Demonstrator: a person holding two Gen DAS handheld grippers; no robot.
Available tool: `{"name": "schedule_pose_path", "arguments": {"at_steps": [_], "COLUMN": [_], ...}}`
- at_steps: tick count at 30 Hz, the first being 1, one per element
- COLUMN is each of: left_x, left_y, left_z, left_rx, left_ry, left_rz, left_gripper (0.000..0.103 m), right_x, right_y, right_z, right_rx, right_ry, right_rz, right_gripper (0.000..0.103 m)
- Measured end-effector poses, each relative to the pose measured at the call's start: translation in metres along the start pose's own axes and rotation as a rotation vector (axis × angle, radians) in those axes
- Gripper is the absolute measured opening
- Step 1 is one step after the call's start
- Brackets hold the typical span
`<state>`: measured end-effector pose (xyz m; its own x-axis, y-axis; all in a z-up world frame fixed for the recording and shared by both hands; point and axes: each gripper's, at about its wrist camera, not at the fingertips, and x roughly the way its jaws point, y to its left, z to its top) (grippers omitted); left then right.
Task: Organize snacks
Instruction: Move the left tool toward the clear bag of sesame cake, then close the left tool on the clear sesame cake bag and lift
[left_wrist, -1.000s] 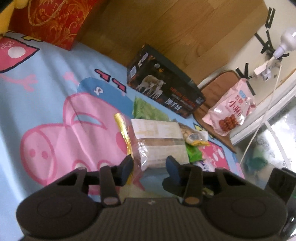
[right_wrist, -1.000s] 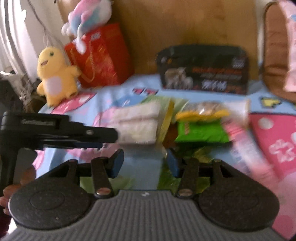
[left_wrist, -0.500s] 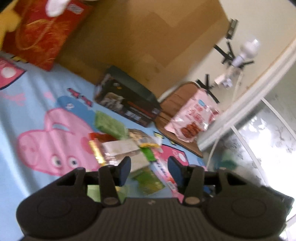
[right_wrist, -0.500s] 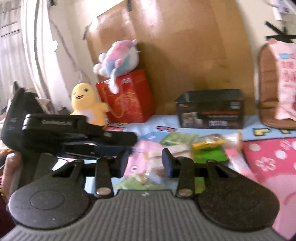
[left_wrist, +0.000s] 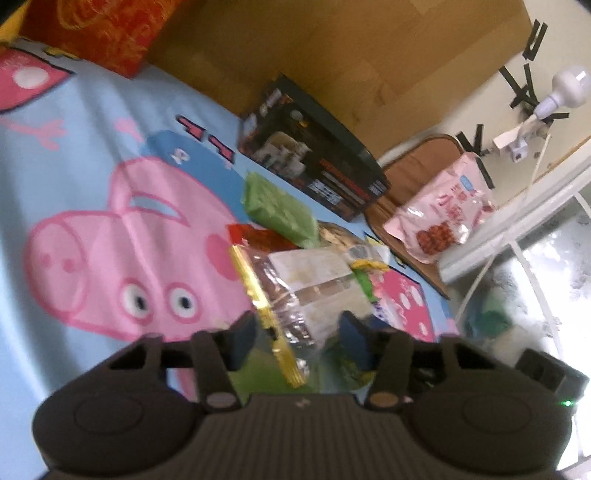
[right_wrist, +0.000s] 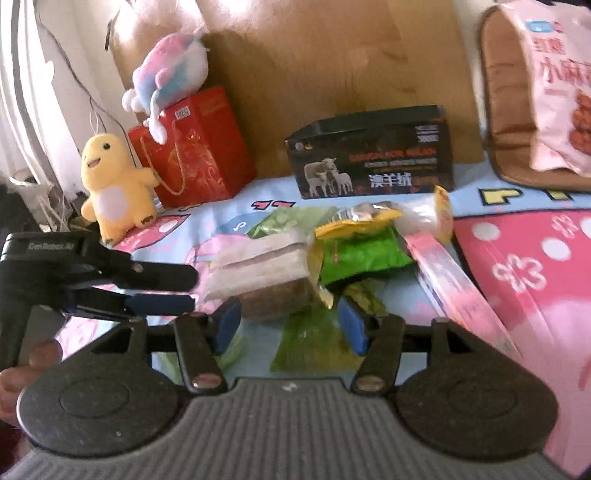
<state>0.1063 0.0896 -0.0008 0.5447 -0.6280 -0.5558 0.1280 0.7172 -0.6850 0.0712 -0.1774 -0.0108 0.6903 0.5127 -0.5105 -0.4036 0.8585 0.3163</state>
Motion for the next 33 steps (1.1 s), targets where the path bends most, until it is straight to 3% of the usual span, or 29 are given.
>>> {"name": "schedule_pose_path", "arguments": {"at_steps": [3,5,6,14,17,20,22,23,27,33], "left_x": [0.000,-0.008,-0.012,-0.035,-0.019,0.000,-0.007,-0.016,-0.040,-0.025], "left_y": [-0.004,-0.006,-0.008,-0.020,-0.016,-0.002,0.007,0.010,0.031,0.026], "left_z": [-0.002,-0.005,-0.006,-0.008,0.009,0.028,0.031,0.030,0.029,0.030], "left_rx": [0.008,-0.009,-0.012,-0.075,-0.106,-0.178,-0.205,-0.195,-0.196,-0.124], "left_ry": [0.000,0.007,0.008,0.021,-0.003,-0.005,-0.032,-0.061,-0.135,-0.073], "left_rz": [-0.017,-0.068,-0.089,-0.261,-0.235,-0.154,-0.146,-0.143,-0.088,-0.055], "left_gripper": [0.040,0.040,0.040,0.043,0.045,0.045,0.046,0.051,0.054,0.054], "right_x": [0.004,0.000,-0.005,-0.067,-0.066,-0.036,-0.021,-0.020,-0.039,-0.048], "right_y": [0.003,0.004,0.005,0.011,0.009,0.010,0.005,0.003,-0.008,-0.001], "right_z": [0.004,0.005,0.005,0.007,0.015,0.034,0.043,0.045,0.032,-0.001], "right_rx": [-0.008,0.012,0.023,0.151,0.196,0.155,0.150,0.158,0.153,0.047], "right_ry": [-0.005,-0.014,-0.025,-0.135,-0.171,-0.207,-0.220,-0.237,-0.260,-0.146], "right_rz": [0.023,0.043,0.053,0.120,0.131,0.017,-0.059,-0.089,-0.068,-0.053], "right_gripper": [0.062,0.058,0.054,0.054,0.059,0.062,0.062,0.062,0.063,0.064]}}
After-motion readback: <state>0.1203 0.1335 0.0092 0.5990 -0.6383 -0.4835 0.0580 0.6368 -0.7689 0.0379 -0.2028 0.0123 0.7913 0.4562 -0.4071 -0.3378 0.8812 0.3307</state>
